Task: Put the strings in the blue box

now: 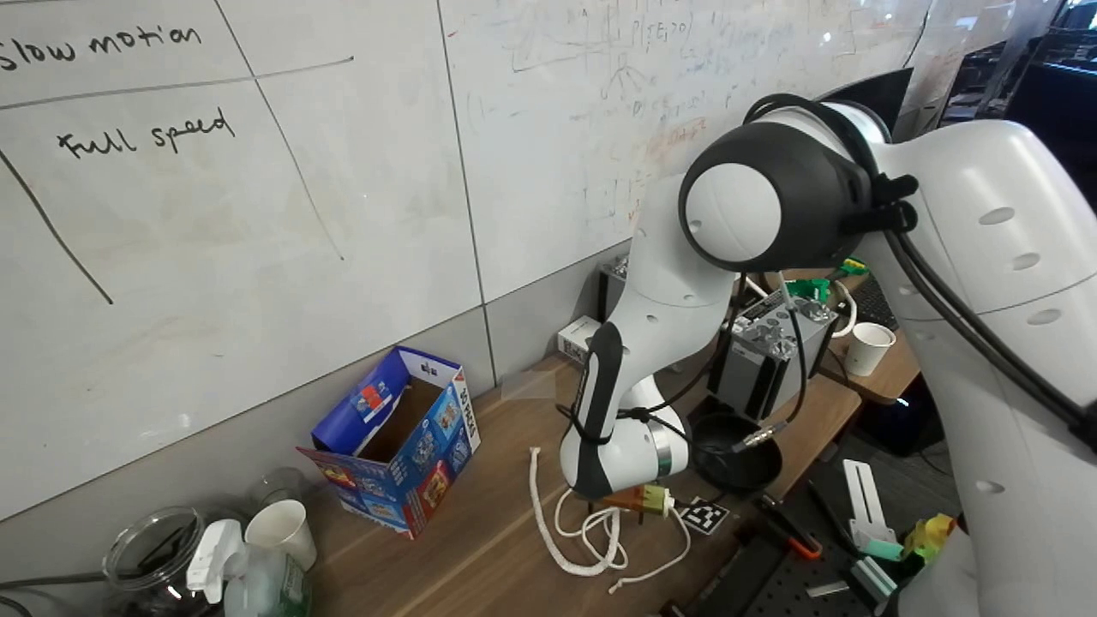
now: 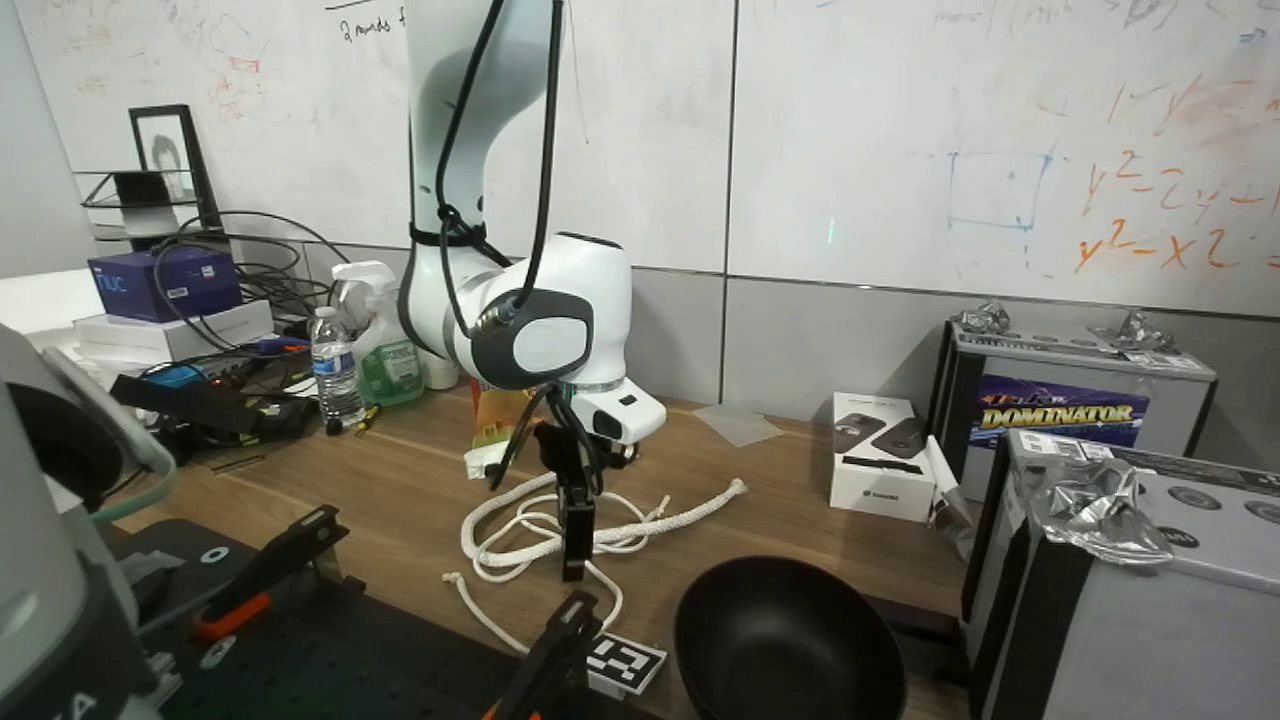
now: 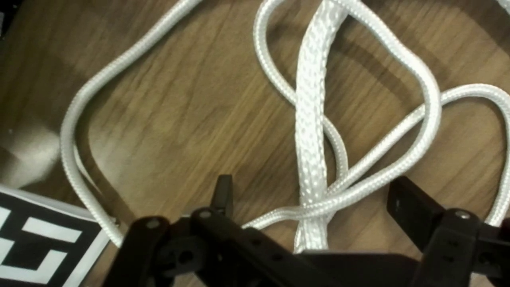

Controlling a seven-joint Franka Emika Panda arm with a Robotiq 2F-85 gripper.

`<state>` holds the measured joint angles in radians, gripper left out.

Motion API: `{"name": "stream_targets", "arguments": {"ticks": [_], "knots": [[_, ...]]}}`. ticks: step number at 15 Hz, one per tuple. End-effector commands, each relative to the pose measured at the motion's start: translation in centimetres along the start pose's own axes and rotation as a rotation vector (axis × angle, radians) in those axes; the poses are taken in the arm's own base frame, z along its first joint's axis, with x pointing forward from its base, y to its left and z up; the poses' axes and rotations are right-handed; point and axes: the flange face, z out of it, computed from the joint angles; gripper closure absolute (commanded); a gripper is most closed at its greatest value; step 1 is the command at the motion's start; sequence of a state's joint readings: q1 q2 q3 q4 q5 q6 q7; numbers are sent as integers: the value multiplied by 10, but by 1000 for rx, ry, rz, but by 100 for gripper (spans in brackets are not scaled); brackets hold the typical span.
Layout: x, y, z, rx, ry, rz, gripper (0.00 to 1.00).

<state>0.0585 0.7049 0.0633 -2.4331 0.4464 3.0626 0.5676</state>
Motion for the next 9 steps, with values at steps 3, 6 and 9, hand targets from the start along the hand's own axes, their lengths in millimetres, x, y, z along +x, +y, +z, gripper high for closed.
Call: {"name": "stream_targets", "arguments": {"ticks": [3,6,9], "knots": [[1,1,-1,15,33,19,25],[2,2,-2,16,42,18,43],[3,2,-3,20,51,16,69]]}}
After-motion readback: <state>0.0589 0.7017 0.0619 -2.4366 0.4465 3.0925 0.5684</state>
